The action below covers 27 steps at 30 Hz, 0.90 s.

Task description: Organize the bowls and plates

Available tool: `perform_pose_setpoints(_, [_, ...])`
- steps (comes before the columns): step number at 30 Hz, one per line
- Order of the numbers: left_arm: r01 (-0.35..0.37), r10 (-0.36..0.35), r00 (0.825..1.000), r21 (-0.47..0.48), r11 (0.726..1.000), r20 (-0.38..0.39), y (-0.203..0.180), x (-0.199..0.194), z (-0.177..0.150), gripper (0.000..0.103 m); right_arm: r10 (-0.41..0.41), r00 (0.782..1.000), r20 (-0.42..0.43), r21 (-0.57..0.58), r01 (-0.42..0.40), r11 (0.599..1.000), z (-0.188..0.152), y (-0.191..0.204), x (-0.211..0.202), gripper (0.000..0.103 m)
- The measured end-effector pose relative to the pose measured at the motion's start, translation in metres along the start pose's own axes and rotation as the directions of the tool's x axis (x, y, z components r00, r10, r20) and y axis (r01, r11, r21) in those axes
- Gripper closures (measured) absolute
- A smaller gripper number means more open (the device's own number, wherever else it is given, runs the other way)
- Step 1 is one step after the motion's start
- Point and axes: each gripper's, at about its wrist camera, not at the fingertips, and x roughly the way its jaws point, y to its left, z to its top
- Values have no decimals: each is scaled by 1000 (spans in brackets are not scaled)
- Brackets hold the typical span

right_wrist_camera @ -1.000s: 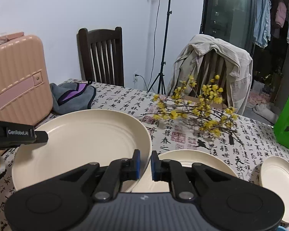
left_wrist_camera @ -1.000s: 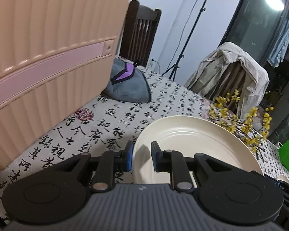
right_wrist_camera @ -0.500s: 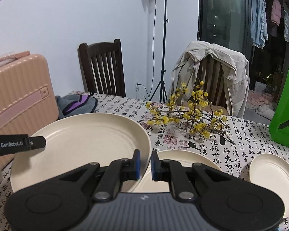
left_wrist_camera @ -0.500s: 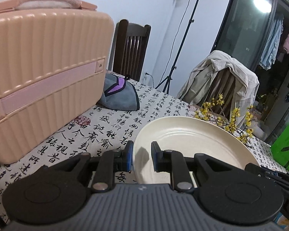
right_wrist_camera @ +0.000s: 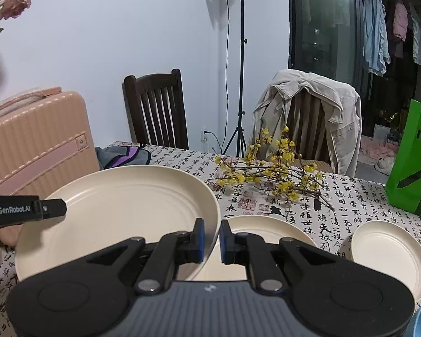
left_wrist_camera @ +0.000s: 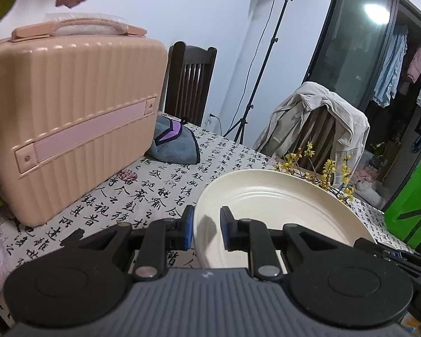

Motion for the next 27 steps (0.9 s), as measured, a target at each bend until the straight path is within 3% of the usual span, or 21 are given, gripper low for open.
perform_pose_setpoints(27, [44,-45,998,29,999,47,-29,-55,-27,83,-6,999,53,40,4,999,-25,-28,-60,92])
